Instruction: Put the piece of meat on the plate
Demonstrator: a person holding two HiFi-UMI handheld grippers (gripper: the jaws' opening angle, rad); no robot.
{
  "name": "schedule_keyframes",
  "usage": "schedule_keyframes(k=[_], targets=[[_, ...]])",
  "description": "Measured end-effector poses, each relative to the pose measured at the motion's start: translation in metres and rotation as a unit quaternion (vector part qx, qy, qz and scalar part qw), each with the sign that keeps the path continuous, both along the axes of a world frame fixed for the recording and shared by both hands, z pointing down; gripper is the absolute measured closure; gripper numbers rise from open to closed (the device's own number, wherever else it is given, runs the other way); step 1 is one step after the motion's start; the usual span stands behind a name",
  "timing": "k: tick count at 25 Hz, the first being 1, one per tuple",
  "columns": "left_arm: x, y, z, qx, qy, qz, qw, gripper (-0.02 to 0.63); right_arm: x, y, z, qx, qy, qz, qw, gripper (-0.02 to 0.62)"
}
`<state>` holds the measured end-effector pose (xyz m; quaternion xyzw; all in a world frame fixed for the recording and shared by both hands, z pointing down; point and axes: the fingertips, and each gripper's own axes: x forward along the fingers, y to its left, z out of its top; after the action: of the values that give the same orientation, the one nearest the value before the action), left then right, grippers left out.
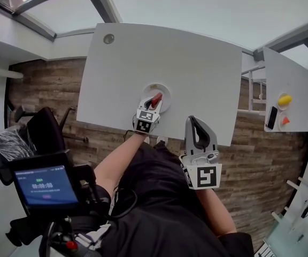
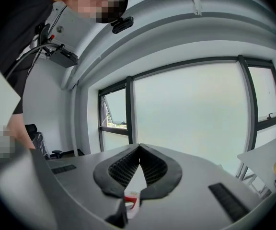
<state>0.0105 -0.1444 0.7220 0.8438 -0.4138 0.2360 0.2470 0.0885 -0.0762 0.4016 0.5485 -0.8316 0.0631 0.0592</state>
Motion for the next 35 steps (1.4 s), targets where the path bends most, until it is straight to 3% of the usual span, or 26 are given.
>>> schedule_keyframes(k=[11,16,35], targets=[[-0.003,0.003,0.004,0.006,-0.035,0.007,0.9994,0.499,0.003,0.006,0.0,-0.002,0.002,0.009,1.0,0.591],[-0.008,0.004,0.012,0.001,-0.049,0.01,0.9987,0.433,0.002,0.008,0.004,-0.003,0.002,0.005,1.0,0.591],[-0.018,-0.004,0.021,0.015,-0.074,0.016,0.997,0.376,0.008,0.016,0.003,-0.008,0.006,0.017,1.0,0.591]])
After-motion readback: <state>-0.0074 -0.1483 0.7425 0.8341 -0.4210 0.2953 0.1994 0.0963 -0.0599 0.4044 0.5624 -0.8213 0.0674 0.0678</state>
